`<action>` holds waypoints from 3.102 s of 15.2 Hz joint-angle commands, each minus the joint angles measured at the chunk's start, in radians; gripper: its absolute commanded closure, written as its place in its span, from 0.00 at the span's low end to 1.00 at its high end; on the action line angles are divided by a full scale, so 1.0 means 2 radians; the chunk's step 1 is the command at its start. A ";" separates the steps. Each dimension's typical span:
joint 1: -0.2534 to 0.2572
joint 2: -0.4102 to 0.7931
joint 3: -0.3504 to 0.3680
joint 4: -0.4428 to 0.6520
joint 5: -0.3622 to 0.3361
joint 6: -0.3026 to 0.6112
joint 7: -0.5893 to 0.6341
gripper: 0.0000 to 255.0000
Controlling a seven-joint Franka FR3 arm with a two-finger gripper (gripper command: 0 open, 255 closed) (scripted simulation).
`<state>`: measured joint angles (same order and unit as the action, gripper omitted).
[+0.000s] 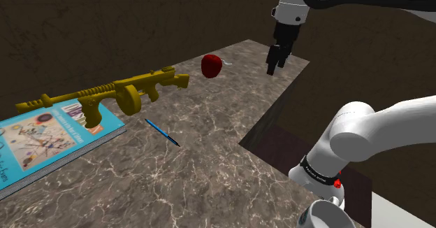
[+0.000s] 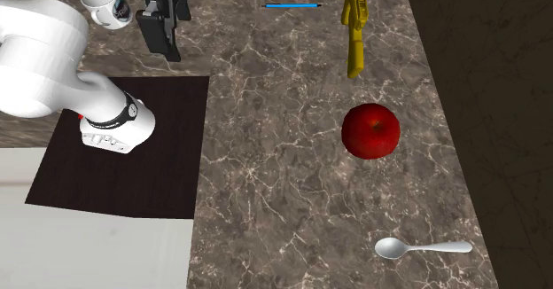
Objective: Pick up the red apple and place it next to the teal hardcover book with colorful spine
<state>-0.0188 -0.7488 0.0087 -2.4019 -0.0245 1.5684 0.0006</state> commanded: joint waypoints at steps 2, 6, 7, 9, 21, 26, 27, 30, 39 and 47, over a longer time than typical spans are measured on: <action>0.000 0.008 -0.008 -0.003 -0.004 0.020 -0.013 0.00; 0.001 0.048 -0.037 -0.005 -0.016 0.099 -0.063 0.00; 0.002 0.060 -0.045 -0.004 -0.018 0.119 -0.076 0.00; 0.004 0.084 -0.060 0.001 -0.019 0.157 -0.101 0.00; 0.039 0.264 -0.142 0.097 0.050 0.337 -0.281 0.00; 0.053 0.347 -0.165 0.169 0.124 0.375 -0.375 0.00; 0.053 0.364 -0.168 0.185 0.142 0.379 -0.395 0.00; 0.051 0.402 -0.168 0.220 0.179 0.389 -0.434 0.00; 0.051 0.435 -0.163 0.219 0.201 0.419 -0.448 0.00; 0.051 0.435 -0.163 0.219 0.201 0.419 -0.448 1.00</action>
<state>0.0835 0.1191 -0.3174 -1.9624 0.3769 2.4085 -0.8957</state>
